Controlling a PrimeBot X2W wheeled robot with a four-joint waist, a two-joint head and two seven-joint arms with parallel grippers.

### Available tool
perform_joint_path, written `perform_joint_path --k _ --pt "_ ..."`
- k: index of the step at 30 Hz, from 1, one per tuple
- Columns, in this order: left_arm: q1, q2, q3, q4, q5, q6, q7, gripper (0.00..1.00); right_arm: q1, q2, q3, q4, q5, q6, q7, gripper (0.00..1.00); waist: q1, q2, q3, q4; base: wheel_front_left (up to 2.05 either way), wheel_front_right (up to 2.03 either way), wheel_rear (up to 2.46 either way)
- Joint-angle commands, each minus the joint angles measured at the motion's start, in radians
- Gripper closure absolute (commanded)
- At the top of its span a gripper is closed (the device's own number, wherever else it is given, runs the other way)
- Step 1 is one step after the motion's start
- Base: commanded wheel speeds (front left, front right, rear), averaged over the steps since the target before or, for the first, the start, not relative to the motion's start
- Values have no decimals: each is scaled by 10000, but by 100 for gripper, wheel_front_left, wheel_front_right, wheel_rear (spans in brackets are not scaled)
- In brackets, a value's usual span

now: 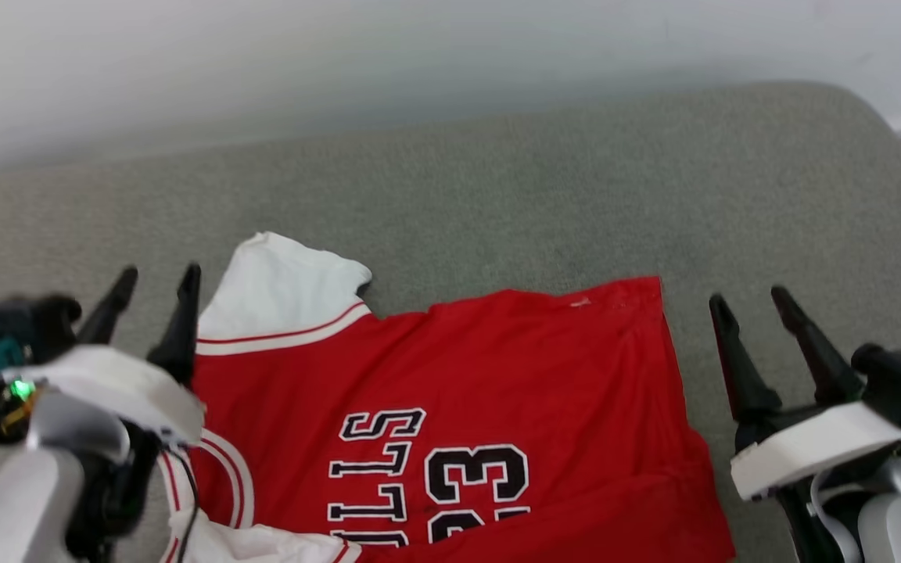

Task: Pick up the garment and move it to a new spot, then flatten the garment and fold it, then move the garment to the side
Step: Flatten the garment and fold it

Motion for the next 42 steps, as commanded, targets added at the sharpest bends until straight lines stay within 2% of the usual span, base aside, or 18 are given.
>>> perform_joint_path --k 1,6,10,13,17,23,28,29,30,31,33,37,42 --pt "-633 110 27 195 59 -111 136 0 -320 136 26 -181 -61 0 -85 0 0 0 949 -401 0 0 0" --pt "-2592 575 -74 1020 -166 -788 1149 0 -933 379 142 -408 -171 0 -293 0 0 0 1974 -856 0 0 0" --pt "-3956 1061 -301 1895 -584 -1500 2625 0 -1249 510 264 -257 -107 -2 -405 0 0 0 2579 -1233 0 0 0" --pt "-4801 1394 -459 2573 -985 -1852 3922 0 -1425 571 409 -77 -26 -2 -588 0 0 0 2924 -1499 0 0 0" --pt "-5619 1881 -603 3399 -1433 -1938 5714 0 -1604 636 562 199 156 0 -839 0 0 0 3319 -1839 0 0 0" --pt "-6101 2510 -861 4200 -1819 -1688 7943 0 -1736 653 779 658 506 0 -1184 0 0 0 3701 -2205 0 0 0" --pt "-5696 2503 -1241 4666 -2291 -1432 9589 0 -1855 650 866 1024 805 -2 -1328 0 0 0 3830 -2311 0 0 0" --pt "-5573 2426 -1309 4710 -2373 -1361 9844 55 -1881 650 875 1096 849 0 -1327 0 0 0 3832 -2313 0 0 0" --pt "-5494 2351 -1349 4700 -2437 -1301 9971 89 -1912 651 869 1164 921 0 -1282 0 0 0 3828 -2303 0 0 0" --pt "-5433 2265 -1359 4680 -2470 -1231 9977 100 -1973 650 868 1219 952 0 -1260 0 0 0 3818 -2286 0 0 0" --pt "-5389 2182 -1367 4649 -2492 -1205 9930 100 -2043 650 902 1277 1018 0 -1171 0 0 0 3797 -2258 0 0 0" --pt "-5592 1963 -1195 4556 -2288 -1301 8946 100 -2383 595 1126 1566 1482 0 -616 0 0 0 3582 -2087 0 0 0" --pt "-5928 1443 -1099 4607 -2028 -1486 7616 100 -3220 -189 1359 2459 2338 0 699 0 0 0 3075 -1578 0 0 0"
